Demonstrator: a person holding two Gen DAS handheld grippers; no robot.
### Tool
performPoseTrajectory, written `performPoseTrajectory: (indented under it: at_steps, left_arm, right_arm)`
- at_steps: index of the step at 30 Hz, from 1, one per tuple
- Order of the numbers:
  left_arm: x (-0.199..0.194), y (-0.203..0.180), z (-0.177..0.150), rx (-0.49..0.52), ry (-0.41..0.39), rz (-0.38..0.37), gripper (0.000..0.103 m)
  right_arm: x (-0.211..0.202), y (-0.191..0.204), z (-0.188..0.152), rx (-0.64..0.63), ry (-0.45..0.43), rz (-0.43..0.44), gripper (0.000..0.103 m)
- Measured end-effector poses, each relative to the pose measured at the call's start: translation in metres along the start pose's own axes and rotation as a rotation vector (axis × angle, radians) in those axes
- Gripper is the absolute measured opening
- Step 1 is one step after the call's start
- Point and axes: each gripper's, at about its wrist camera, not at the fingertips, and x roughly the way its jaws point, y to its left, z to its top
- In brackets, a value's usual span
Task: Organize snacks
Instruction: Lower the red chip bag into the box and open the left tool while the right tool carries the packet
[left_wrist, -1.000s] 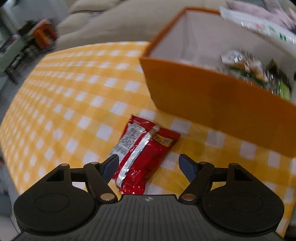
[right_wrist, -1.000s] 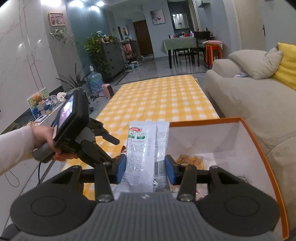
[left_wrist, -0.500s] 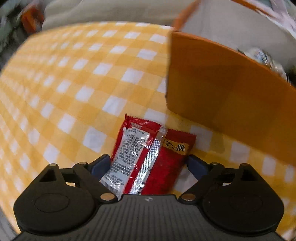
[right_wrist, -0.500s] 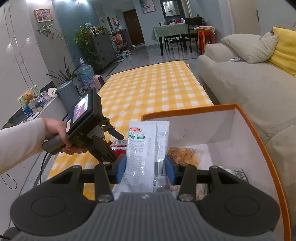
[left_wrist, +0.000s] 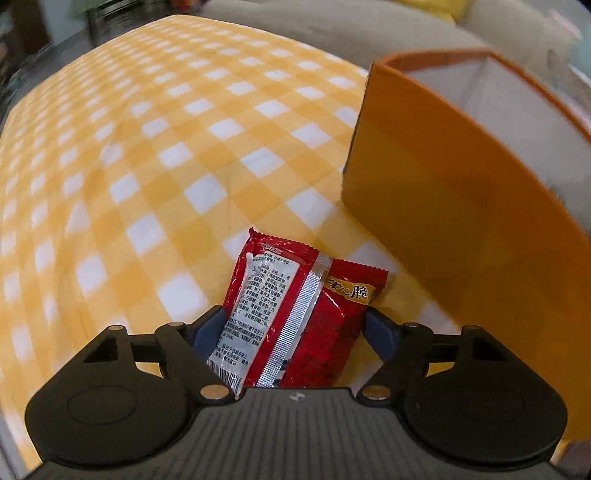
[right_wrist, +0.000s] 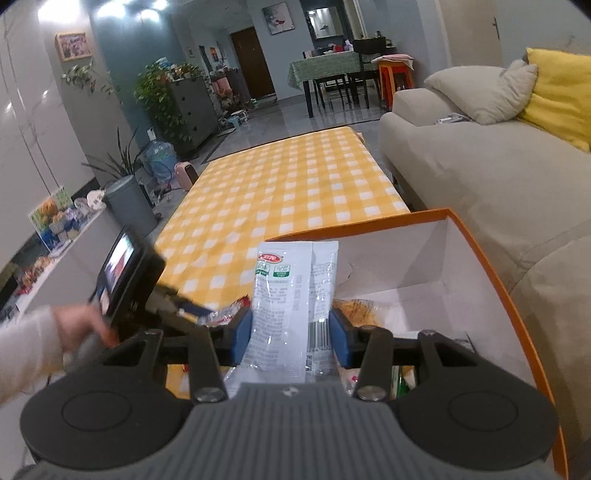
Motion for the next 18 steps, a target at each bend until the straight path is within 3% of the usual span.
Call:
performPoseTrajectory:
  at_steps: [9,18]
  left_arm:
    - [-0.039,0.005,-0.041,-0.368,-0.101,-0.052,0.091]
    - [-0.127,-0.038,-0.060,-0.578,-0.407,-0.095,0.090]
  right_arm:
    - [-0.022,-0.003,0.001,0.012,-0.034,-0.009,0.044]
    - [-0.042,-0.013,0.007,0.038,-0.093,-0.023,0.044]
